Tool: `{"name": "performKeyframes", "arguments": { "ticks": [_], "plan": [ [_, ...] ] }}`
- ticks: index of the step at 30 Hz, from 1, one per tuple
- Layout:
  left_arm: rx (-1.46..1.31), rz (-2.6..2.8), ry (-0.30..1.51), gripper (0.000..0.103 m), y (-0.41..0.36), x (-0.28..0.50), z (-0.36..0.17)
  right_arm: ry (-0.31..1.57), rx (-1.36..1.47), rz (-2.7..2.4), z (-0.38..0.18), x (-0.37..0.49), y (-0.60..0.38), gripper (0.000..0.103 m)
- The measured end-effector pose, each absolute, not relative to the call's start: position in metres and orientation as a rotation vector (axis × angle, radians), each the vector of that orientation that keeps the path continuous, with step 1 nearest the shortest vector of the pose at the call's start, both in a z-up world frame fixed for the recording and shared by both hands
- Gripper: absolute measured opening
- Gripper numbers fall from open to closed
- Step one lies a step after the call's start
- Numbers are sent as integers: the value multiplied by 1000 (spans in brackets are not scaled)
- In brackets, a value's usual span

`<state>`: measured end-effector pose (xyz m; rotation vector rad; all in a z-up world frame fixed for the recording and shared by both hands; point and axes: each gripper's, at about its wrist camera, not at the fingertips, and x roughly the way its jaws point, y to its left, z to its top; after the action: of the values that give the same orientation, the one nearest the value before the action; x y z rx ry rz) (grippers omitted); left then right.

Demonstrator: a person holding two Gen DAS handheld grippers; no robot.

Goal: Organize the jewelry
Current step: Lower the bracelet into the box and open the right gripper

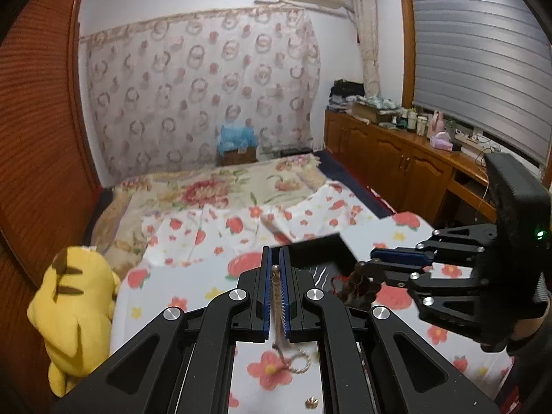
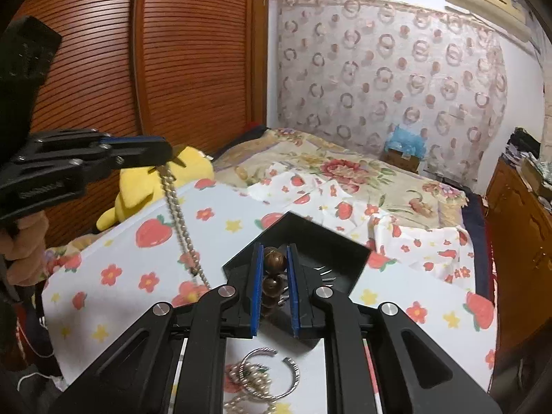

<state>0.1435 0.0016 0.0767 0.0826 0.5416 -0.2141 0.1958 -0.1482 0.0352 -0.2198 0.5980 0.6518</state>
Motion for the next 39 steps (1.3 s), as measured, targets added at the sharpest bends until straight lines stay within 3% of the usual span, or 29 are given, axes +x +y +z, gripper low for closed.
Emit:
{"name": "performKeyframes", "arguments": {
  "ticks": [14,22,29,39],
  "plan": [
    [59,-240,471,4,-16,169,131,580,-177,584,44,232,-164,15],
    [90,-236,441,4,-36,178,152,636,-186,572,17,243,-162,15],
    [106,-239,467,4,-46,187,138,683,-185,572,-5,244,-161,16],
    [80,-249,573,4,-44,212,78,680,-157,579,-11,227,-183,16]
  ]
}}
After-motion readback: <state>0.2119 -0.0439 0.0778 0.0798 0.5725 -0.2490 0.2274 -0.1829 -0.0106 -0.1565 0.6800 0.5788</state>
